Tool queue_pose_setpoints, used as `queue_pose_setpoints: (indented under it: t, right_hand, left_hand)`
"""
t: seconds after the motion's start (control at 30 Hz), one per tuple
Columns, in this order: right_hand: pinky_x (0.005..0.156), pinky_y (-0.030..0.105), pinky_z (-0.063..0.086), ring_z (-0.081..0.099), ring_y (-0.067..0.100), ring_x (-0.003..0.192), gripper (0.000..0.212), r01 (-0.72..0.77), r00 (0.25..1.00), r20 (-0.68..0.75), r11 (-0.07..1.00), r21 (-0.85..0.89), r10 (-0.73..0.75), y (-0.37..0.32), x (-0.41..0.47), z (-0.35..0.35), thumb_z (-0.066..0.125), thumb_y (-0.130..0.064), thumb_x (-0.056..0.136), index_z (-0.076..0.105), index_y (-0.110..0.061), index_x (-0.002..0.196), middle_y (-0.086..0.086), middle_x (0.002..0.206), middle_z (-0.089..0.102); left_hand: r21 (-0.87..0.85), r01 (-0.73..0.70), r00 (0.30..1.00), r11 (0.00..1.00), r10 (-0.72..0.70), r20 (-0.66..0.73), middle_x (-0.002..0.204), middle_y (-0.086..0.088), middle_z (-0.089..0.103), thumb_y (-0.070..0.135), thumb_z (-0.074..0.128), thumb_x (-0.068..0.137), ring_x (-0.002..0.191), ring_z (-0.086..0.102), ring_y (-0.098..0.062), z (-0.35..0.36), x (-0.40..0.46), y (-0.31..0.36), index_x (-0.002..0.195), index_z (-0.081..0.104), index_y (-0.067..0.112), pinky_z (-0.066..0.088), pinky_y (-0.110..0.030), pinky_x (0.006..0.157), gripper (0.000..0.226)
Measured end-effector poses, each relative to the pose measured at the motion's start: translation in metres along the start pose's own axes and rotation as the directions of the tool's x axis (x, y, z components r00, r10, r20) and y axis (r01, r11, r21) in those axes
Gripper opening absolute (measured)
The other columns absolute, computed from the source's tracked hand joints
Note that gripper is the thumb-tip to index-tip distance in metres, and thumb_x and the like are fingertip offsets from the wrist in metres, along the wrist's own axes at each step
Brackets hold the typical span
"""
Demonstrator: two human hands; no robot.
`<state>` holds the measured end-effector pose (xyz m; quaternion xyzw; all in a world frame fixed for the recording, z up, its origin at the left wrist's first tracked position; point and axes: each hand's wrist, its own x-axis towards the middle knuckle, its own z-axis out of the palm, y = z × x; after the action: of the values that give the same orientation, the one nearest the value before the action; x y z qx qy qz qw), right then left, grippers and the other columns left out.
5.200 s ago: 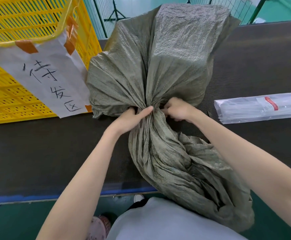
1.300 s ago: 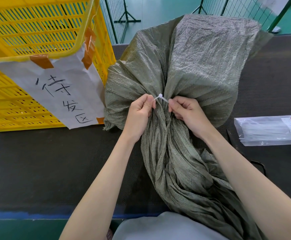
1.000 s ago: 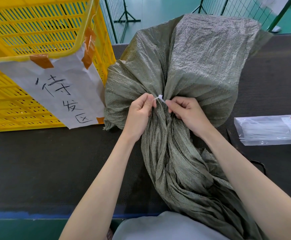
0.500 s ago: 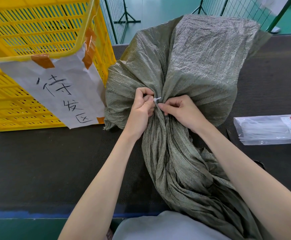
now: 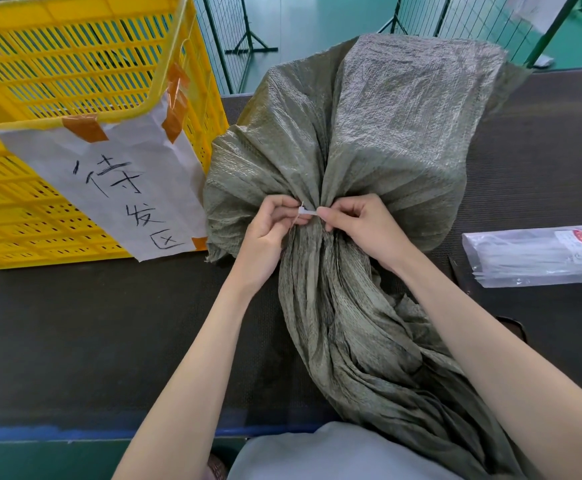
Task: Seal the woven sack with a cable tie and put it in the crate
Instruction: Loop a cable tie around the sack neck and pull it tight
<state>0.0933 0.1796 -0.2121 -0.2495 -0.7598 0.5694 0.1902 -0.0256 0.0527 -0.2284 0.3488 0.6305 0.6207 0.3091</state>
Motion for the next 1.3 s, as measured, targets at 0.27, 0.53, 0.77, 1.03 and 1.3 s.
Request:
queue_pose_setpoints:
  t: [0.27,0.53,0.77,1.03,1.3]
  right_hand:
    - [0.048,0.012,0.026,0.035,-0.001,0.042,0.031,-0.012,1.0,0.01,1.0,0.028,0.012,0.001,-0.002,0.002,0.062,-0.02,0.09,0.062,-0.006,0.063,-0.013,0.04,0.045]
    - [0.049,0.015,0.026,0.033,0.001,0.045,0.033,-0.043,0.999,0.022,0.999,0.027,0.042,0.001,-0.004,-0.002,0.064,-0.022,0.089,0.061,-0.011,0.058,-0.012,0.041,0.045]
    - [0.051,0.023,0.024,0.032,0.013,0.053,0.033,-0.056,0.997,0.055,0.998,-0.001,0.056,-0.005,-0.006,-0.007,0.064,-0.022,0.089,0.061,-0.008,0.058,0.009,0.053,0.043]
    - [0.056,0.031,0.021,0.027,0.02,0.055,0.03,-0.045,0.994,0.099,0.999,-0.024,0.047,-0.001,-0.009,-0.012,0.065,-0.026,0.088,0.067,-0.015,0.06,0.009,0.052,0.036]
    - [0.067,0.024,0.047,0.06,0.012,0.063,0.009,-0.013,1.0,-0.008,1.0,-0.017,0.012,-0.002,-0.014,-0.018,0.065,-0.013,0.087,0.072,-0.009,0.082,0.008,0.068,0.066]
  left_hand:
    - [0.236,-0.018,0.981,0.971,0.063,-0.182,0.1,0.0,0.069,0.006,0.059,0.092,0.094,0.062,-0.002,0.005,-0.02,-0.025,0.102,0.068,0.013,0.045,-0.018,0.087,0.016]
    - [0.148,-0.026,0.974,0.989,0.059,-0.22,0.09,0.004,0.074,0.002,0.066,0.085,0.088,0.067,-0.006,0.004,-0.011,-0.011,0.095,0.074,0.013,0.05,-0.02,0.085,0.017]
    - [0.061,-0.034,0.977,0.998,0.046,-0.209,0.073,0.005,0.072,0.005,0.075,0.078,0.072,0.064,-0.011,0.005,-0.004,0.008,0.084,0.072,0.025,0.054,-0.032,0.075,0.021]
    - [0.182,-0.13,0.983,0.975,0.15,-0.103,0.07,0.008,0.064,0.016,0.072,0.083,0.07,0.058,-0.01,0.009,-0.005,0.014,0.097,0.069,0.03,0.049,-0.038,0.071,0.021]
    - [0.314,-0.19,0.978,0.93,0.206,-0.018,0.077,0.011,0.066,0.014,0.07,0.085,0.07,0.059,0.001,0.009,-0.001,0.022,0.089,0.072,0.021,0.044,-0.018,0.07,0.009]
